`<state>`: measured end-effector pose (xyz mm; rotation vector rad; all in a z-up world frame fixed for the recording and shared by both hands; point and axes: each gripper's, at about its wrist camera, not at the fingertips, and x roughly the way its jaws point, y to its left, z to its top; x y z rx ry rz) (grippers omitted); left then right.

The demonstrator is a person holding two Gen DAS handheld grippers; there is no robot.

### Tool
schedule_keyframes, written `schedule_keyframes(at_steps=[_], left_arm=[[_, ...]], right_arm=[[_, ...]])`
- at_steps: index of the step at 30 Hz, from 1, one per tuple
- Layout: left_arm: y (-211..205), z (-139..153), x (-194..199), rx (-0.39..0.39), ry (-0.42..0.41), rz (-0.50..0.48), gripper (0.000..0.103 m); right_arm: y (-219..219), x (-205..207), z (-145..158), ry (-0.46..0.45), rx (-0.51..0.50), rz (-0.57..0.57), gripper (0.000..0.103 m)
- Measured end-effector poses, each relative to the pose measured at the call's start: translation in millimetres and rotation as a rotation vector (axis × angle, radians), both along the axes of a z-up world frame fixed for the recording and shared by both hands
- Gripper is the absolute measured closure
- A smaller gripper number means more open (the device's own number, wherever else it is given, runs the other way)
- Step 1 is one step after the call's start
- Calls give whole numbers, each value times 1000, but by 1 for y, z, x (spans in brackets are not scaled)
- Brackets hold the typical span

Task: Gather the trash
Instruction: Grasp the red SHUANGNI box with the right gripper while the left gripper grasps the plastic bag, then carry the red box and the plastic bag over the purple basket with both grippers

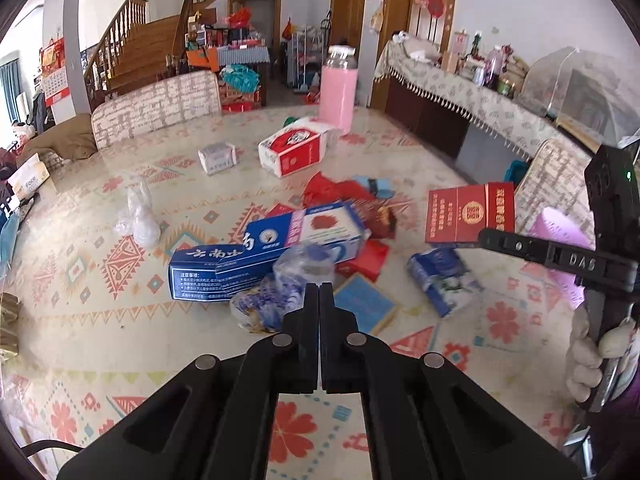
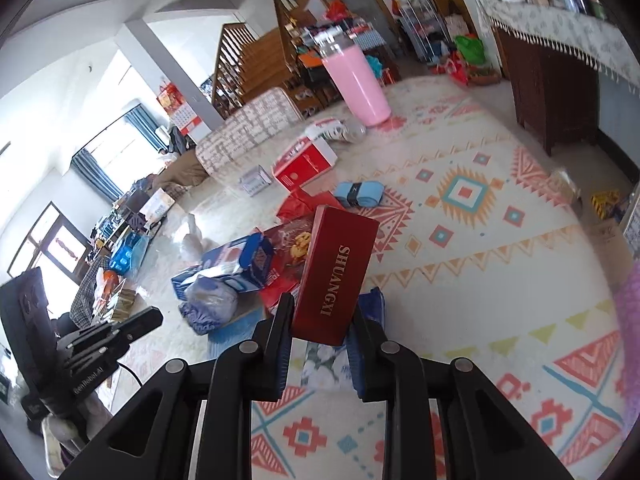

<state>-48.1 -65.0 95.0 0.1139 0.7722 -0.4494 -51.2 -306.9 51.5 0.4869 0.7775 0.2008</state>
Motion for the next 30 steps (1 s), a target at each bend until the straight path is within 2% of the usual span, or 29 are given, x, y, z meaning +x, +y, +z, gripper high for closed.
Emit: schedule_keyframes(at_steps=[3, 4, 5, 6, 7, 8, 10, 14, 15, 16, 17, 18, 21, 22, 24, 30], left_arm=[[-5, 3, -4, 40, -29, 18, 103], [-5, 1, -3, 55, -39, 25, 96], [-6, -1, -1, 69, -40, 29, 85], [-7, -6, 4, 93, -35, 42, 44], [-6, -10, 8, 101, -47, 52, 13], [-6, -12, 9, 104, -65, 55, 11], [-10, -24, 21, 165, -77, 62, 11], [-17, -38, 41, 165, -31, 49, 14], [-19, -41, 45, 157, -12, 44, 26], [-22, -44, 49, 143, 19, 33, 48], [-24, -48, 52, 138, 48, 34, 60], [-26, -50, 53, 149, 52, 50, 68], [-28, -49, 48, 150, 41, 61, 80], [-27, -47, 46, 141, 45, 62, 89], [-22, -41, 41, 103, 59, 67, 93], [-15, -16, 16, 46, 22, 67, 96]], right_arm=[[-3, -15, 8, -23, -17, -4, 77], [-4, -20, 9, -28, -25, -4, 77], [-6, -25, 11, -31, -33, -5, 77], [-7, -29, 12, -33, -40, -7, 77], [-8, -34, 12, -36, -52, -10, 77], [-9, -37, 12, -37, -59, -10, 77], [-11, -43, 12, -37, -67, -9, 77], [-18, -51, 8, -28, -70, -21, 77], [-20, -53, 7, -27, -68, -25, 77], [-21, -54, 6, -26, -67, -28, 77], [-24, -56, 5, -24, -66, -33, 77], [-25, -57, 5, -23, -64, -36, 77], [-30, -61, 3, -20, -55, -45, 77], [-32, -62, 3, -20, -52, -47, 77], [-33, -64, 2, -20, -51, -50, 77], [-42, -73, 1, -32, -37, -60, 77]])
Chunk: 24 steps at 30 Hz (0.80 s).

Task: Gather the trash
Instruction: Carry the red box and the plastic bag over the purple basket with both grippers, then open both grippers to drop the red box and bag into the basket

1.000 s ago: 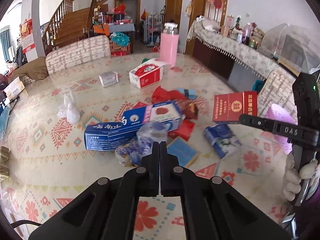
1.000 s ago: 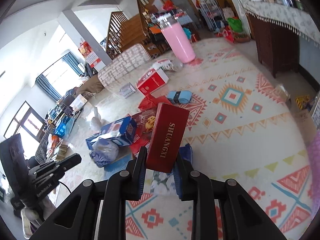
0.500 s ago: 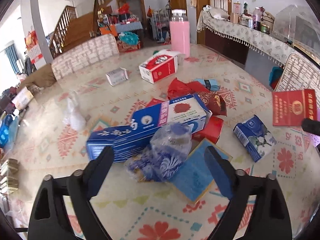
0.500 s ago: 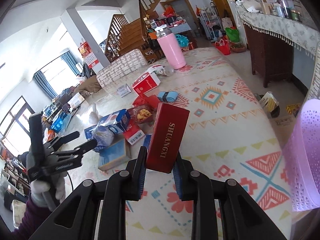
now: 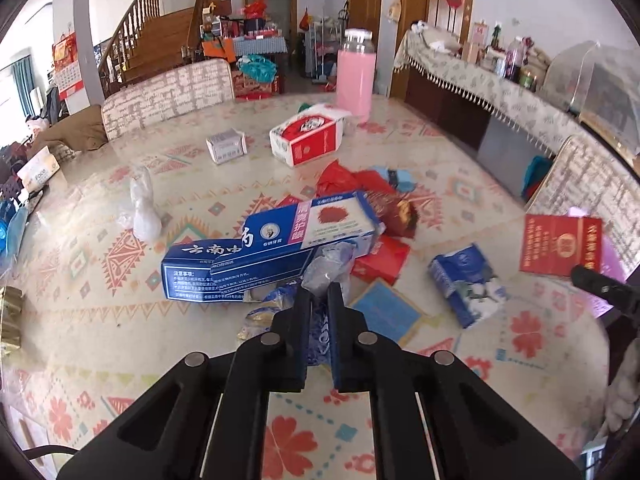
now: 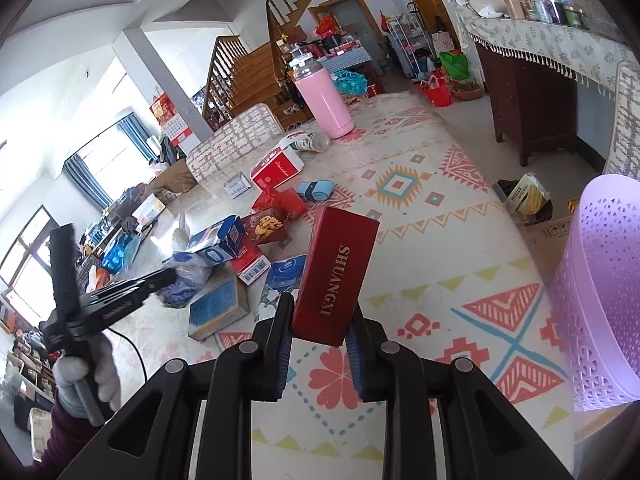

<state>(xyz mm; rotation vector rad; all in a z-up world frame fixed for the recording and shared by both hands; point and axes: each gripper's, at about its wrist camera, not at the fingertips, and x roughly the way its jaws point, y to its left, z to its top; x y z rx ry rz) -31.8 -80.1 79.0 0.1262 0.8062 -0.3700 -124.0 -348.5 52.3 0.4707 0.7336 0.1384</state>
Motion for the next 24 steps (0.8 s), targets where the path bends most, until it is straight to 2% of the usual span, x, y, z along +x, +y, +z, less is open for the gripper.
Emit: schedule_keyframes(at_steps=[5, 10, 16, 24], left_arm=[[-12, 24, -21, -58, -25, -49, 96], [-55, 44, -37, -110, -43, -159, 96], [-139, 57, -43, -163, -20, -322, 96], [-276, 52, -56, -207, 69, -546, 96]], right_arm=[[-9, -11, 6, -25, 1, -24, 77], [-33, -34, 18, -65, -10, -93, 77], [-80, -70, 30, -85, -55, -228, 77], [-159, -114, 30, -34, -79, -408, 77]])
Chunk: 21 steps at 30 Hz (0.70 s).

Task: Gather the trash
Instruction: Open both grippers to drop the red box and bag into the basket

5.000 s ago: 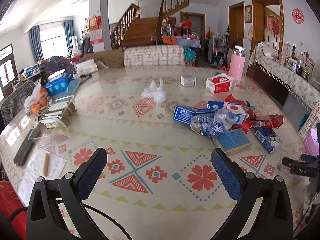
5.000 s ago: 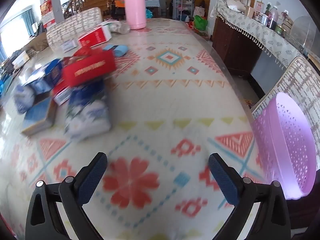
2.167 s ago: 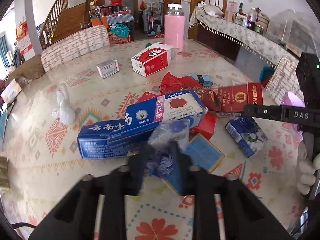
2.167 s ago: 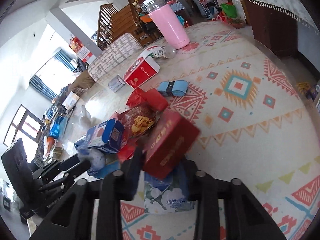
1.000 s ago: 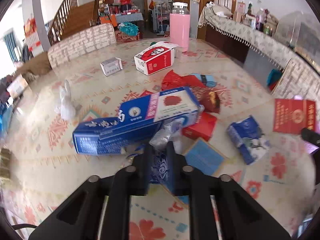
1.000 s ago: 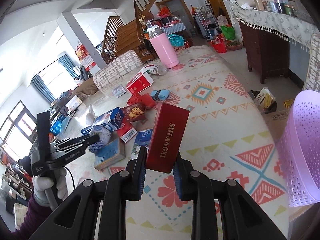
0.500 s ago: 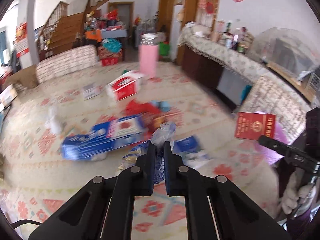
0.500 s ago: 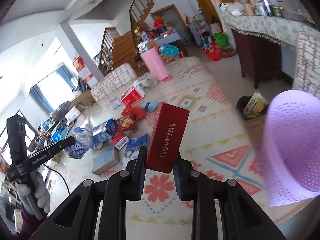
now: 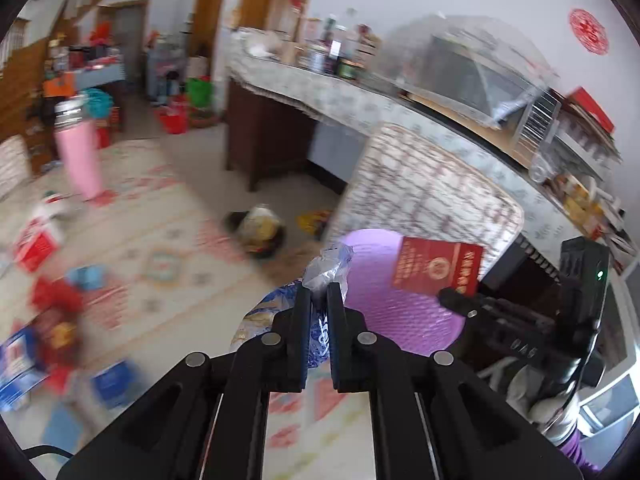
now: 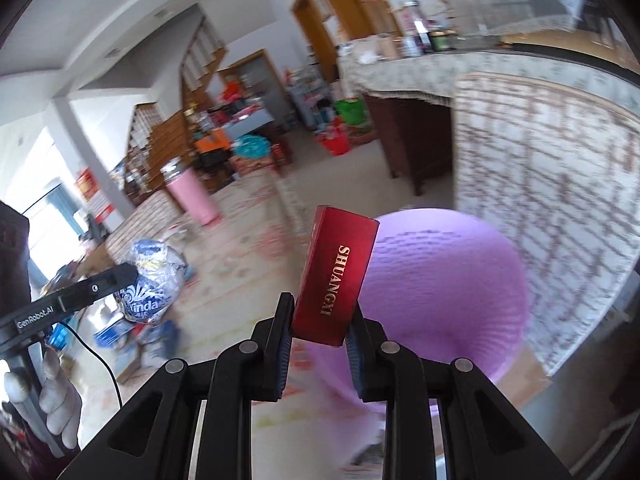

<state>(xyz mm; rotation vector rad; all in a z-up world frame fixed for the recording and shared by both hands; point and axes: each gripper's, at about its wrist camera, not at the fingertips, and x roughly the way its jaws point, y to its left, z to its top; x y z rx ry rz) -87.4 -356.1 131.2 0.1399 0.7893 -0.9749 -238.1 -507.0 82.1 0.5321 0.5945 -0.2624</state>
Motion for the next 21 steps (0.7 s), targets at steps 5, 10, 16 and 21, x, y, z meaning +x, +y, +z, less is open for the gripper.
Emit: schedule_keyframes(at_steps=[5, 10, 16, 21], left_arm=[[-64, -8, -8, 5, 33, -92, 95], [-78, -13, -12, 3, 32, -98, 49], [-27, -6, -13, 16, -36, -11, 37], [29, -12, -4, 30, -37, 96, 31]], right_arm=[[-37, -19, -7, 37, 4, -76, 77], [-50, -25, -15, 68, -1, -116, 62], [-46, -28, -12, 50, -26, -114, 44], [-19, -18, -8, 20, -56, -75, 30]])
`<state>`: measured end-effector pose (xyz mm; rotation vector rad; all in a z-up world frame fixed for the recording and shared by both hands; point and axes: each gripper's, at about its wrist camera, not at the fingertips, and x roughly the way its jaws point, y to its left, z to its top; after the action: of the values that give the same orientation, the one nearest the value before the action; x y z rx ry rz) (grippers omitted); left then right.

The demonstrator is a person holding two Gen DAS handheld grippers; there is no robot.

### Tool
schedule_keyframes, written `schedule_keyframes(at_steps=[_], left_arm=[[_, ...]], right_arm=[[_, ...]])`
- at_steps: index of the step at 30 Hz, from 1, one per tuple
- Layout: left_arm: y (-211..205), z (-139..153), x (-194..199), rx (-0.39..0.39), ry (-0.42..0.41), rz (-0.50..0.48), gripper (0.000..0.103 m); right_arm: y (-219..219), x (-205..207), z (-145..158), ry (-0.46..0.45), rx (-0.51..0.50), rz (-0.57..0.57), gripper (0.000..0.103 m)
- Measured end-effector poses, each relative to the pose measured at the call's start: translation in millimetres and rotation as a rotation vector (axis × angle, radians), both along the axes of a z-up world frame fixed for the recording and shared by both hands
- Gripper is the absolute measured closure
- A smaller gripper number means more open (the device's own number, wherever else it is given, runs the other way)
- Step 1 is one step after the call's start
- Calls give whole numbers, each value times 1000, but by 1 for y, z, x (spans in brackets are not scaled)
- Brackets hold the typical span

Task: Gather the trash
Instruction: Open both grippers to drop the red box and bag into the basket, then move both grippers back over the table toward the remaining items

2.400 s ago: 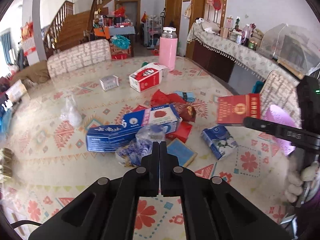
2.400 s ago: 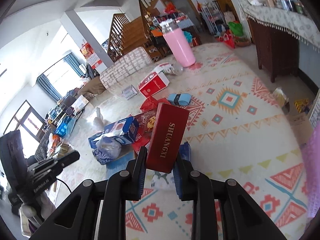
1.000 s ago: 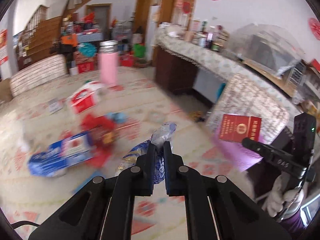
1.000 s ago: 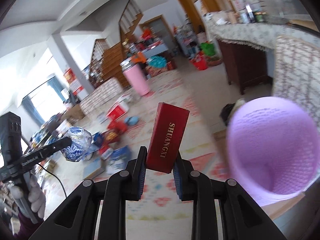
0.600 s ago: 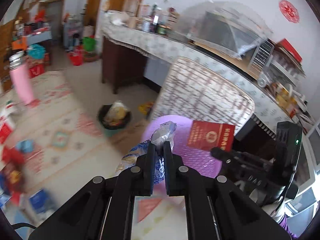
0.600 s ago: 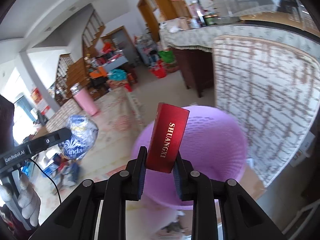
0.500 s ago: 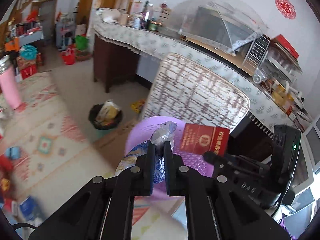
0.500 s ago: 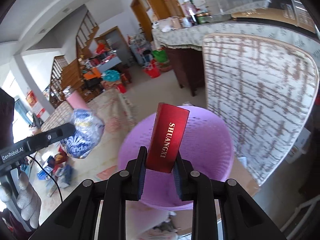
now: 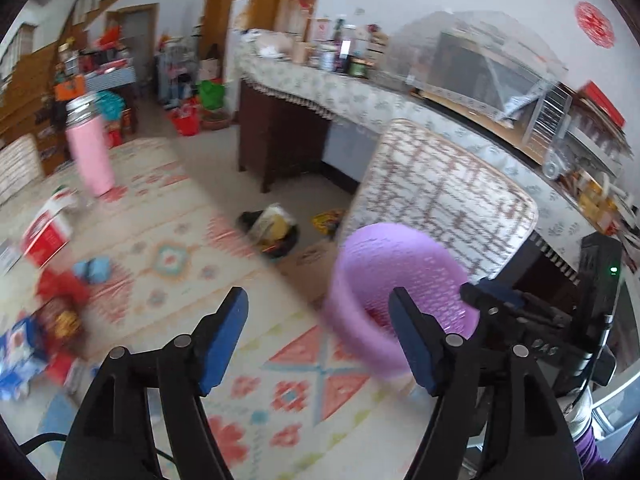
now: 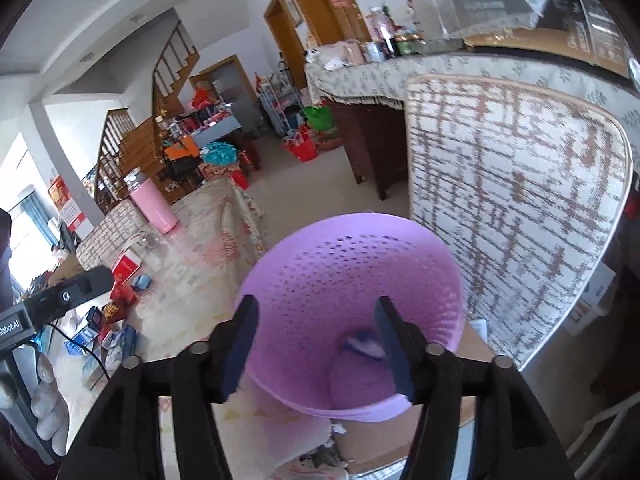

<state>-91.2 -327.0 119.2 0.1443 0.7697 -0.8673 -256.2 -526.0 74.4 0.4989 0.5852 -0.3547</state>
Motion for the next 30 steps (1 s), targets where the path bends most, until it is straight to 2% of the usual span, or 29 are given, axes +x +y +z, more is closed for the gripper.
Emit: schedule_keyframes(at_steps=[1, 4, 12, 17, 23, 30], left_arm=[[12, 0, 2, 0, 1, 19, 31], [52, -2, 10, 20, -26, 100, 30], [175, -10, 48, 66, -37, 349, 27], [233, -12, 76, 103, -32, 456, 26], [263, -18, 115, 122, -14, 450, 23], [251, -39, 163, 195, 17, 336, 23]], right_arm=[[7, 2, 1, -15, -7, 7, 26], [25, 11, 0, -44, -3, 41, 24], [77, 52, -13, 14, 69, 172, 20], [112, 79, -22, 45, 86, 238, 20], [156, 116, -29, 78, 106, 337, 20], [199, 153, -39, 120, 118, 426, 16]])
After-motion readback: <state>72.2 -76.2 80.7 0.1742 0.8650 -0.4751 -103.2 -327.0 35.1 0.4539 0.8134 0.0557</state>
